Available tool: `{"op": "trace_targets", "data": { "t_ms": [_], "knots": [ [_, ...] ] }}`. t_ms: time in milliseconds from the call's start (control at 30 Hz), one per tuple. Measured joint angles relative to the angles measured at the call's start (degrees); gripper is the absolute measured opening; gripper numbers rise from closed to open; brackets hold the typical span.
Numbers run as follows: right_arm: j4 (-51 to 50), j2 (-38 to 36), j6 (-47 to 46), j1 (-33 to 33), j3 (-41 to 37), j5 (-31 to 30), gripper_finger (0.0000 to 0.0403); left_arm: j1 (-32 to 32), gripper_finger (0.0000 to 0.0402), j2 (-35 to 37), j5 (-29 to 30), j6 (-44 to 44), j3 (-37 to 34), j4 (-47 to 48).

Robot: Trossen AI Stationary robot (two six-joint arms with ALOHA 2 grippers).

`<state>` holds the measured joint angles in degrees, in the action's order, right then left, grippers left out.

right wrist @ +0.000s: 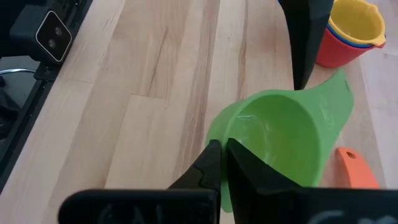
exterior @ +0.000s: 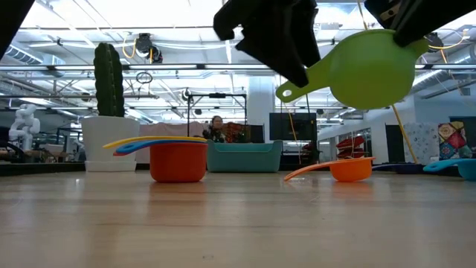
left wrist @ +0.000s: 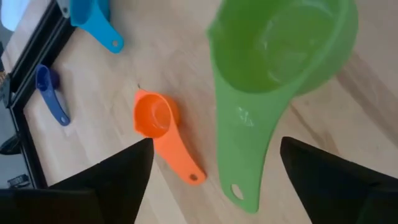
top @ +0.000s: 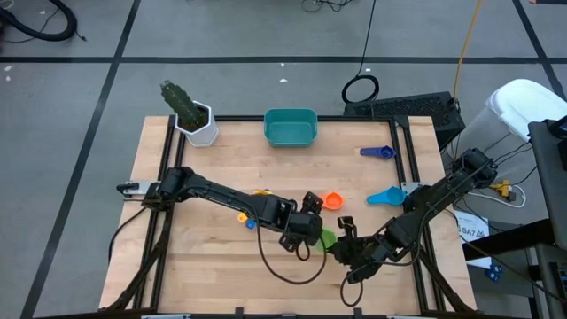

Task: Nest measuring cups in basket
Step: Stack the green measuring cup on the yellow measuring cup

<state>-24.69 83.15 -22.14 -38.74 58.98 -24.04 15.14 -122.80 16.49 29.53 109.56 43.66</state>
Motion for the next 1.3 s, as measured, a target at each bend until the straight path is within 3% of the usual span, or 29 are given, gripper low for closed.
{"op": "trace_targets", "data": {
  "t_ms": [233, 533, 633, 867, 933, 1067, 1300],
  "knots": [
    [0.0, 0.0, -0.8, 0.0, 0.0, -0.1, 0.0, -0.1, 0.0268, 0.0, 0.0, -2.9, 0.0, -0.3],
    [0.0, -0.1, -1.2, 0.0, 0.1, 0.0, 0.0, 0.7, 0.0021, 0.0, -2.4, -2.6, 0.0, 1.7],
    [0.0, -0.1, -1.3, 0.0, 0.1, 0.3, 0.0, 0.6, 0.0028, 0.0, -4.2, -1.6, 0.0, 1.6],
    [0.1, -0.1, -0.5, 0.0, 0.9, -1.1, 0.0, 0.6, 0.0105, 0.0, -3.7, -1.2, 0.0, -0.5],
    [-0.2, -0.1, -0.3, 0.0, 1.3, -1.5, 0.0, 0.9, 0.0089, 0.0, -1.9, -0.7, 0.0, -1.0],
    [-0.6, -0.1, -0.3, 0.0, 1.5, -1.5, 0.0, 1.6, 0.0014, 0.0, 0.2, 0.4, 0.0, 0.0],
    [-2.0, -0.1, -0.6, 0.2, 1.6, -1.7, 0.0, 2.3, 0.0005, 0.0, 4.5, 0.3, 0.0, 0.8]
  ]
}}
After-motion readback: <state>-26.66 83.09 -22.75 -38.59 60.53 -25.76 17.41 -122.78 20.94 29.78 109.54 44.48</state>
